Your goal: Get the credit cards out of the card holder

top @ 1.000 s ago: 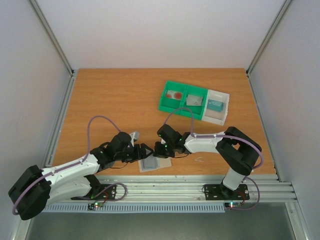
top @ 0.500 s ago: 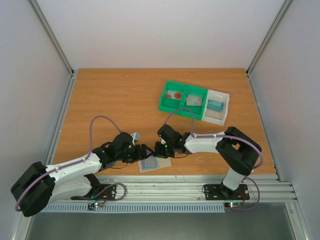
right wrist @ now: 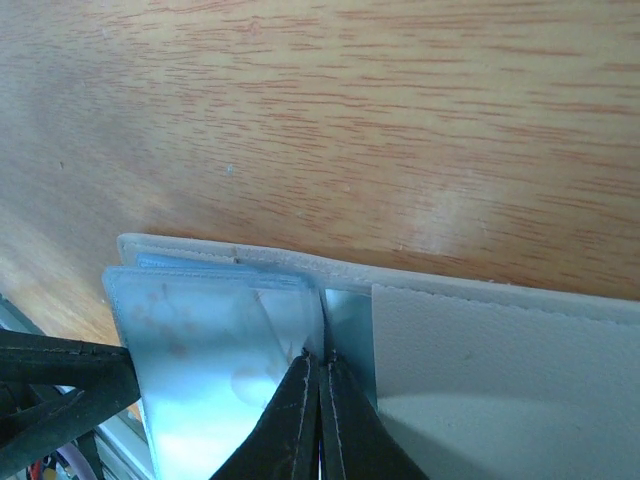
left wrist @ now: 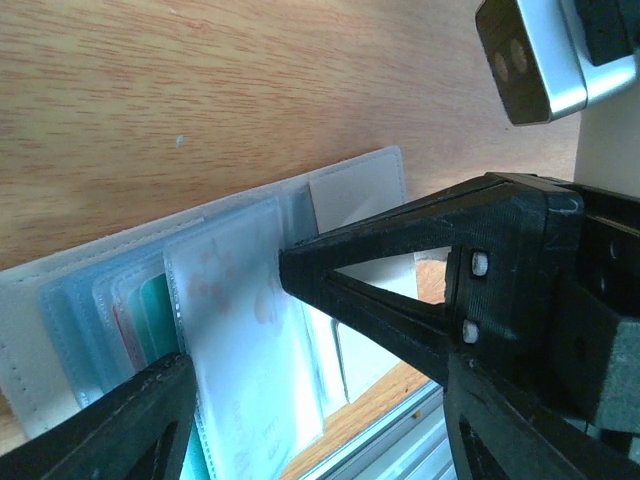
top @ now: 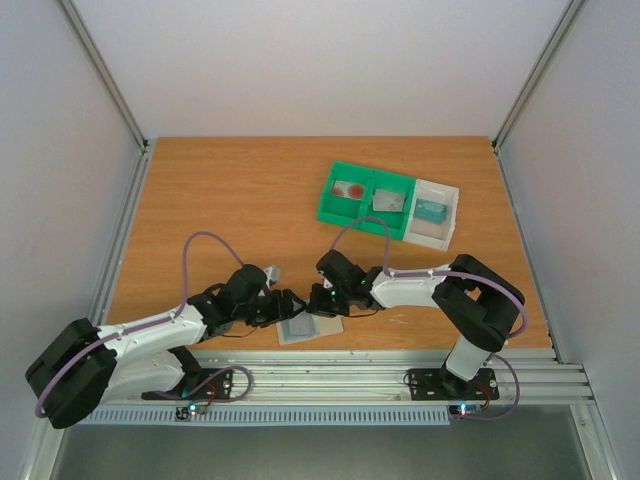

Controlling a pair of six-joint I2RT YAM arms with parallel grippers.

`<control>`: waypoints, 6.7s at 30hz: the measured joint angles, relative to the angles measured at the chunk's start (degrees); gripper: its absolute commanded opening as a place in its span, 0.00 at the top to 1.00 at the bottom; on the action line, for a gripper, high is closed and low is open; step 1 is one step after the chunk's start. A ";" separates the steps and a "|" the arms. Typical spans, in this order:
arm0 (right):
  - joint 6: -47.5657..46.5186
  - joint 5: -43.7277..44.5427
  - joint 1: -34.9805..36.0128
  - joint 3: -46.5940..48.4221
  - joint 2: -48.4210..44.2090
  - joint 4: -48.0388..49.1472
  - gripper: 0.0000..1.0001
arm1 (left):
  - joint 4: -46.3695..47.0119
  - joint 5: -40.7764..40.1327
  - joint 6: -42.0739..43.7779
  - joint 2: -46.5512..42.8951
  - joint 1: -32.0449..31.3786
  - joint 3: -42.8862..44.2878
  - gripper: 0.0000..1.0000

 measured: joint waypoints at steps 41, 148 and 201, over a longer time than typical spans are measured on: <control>7.91 1.22 0.00 -9.92 -4.11 13.03 0.99 | 5.92 2.71 -1.99 -0.39 0.07 -0.13 0.26; 0.31 8.37 0.04 -8.92 -16.28 -10.56 0.90 | 14.84 6.51 -4.28 16.85 -1.53 2.16 0.63; 3.37 7.76 -0.07 -15.78 -17.07 0.46 0.95 | 3.78 2.45 -0.35 10.60 -2.29 2.23 0.66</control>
